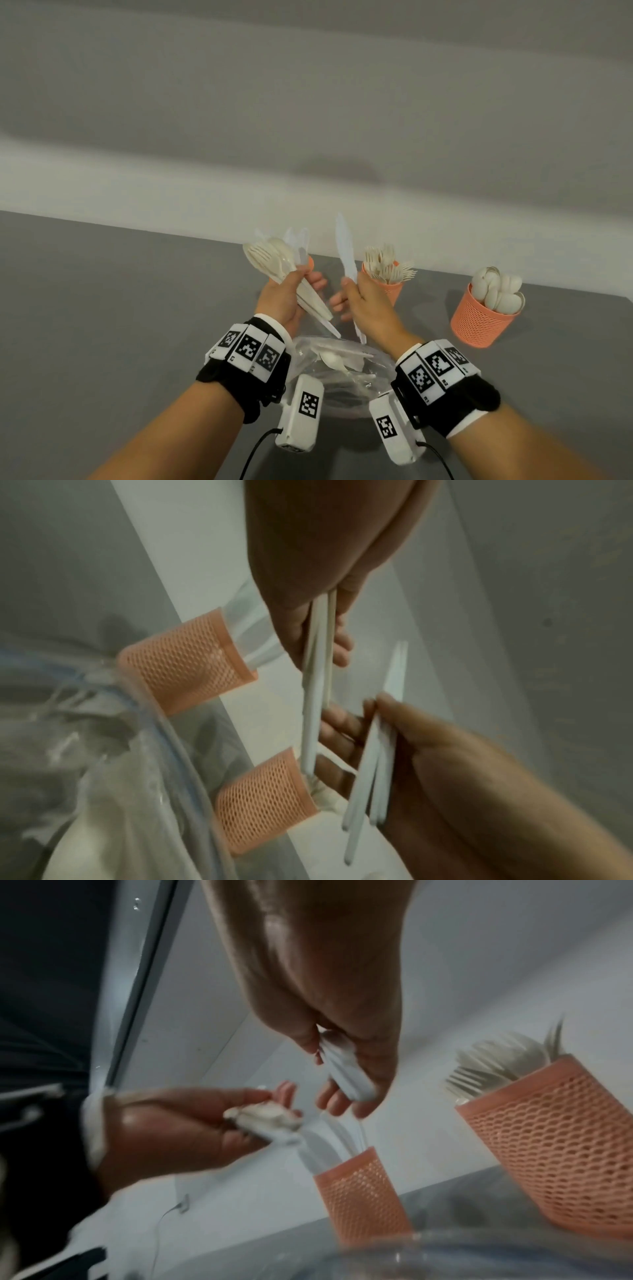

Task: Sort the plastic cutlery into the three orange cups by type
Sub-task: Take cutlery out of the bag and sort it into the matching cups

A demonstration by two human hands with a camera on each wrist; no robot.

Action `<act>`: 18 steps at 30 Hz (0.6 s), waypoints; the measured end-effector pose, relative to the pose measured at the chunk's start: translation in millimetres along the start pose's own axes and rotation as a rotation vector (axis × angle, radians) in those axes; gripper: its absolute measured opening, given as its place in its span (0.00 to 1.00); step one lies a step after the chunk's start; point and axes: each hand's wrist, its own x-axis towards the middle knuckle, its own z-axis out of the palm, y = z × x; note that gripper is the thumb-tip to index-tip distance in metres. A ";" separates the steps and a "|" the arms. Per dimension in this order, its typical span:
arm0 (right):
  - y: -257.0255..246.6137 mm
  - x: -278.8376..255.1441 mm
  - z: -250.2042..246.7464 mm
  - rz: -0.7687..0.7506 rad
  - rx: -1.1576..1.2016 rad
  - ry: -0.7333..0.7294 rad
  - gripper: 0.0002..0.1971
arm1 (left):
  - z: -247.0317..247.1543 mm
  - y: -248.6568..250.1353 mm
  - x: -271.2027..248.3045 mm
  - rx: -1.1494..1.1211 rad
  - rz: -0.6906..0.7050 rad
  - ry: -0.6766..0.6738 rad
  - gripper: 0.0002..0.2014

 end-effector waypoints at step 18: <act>-6.3 121.2 47.2 0.029 0.468 -0.033 0.06 | -57.8 50.0 39.6 -0.076 -0.027 -0.135 0.08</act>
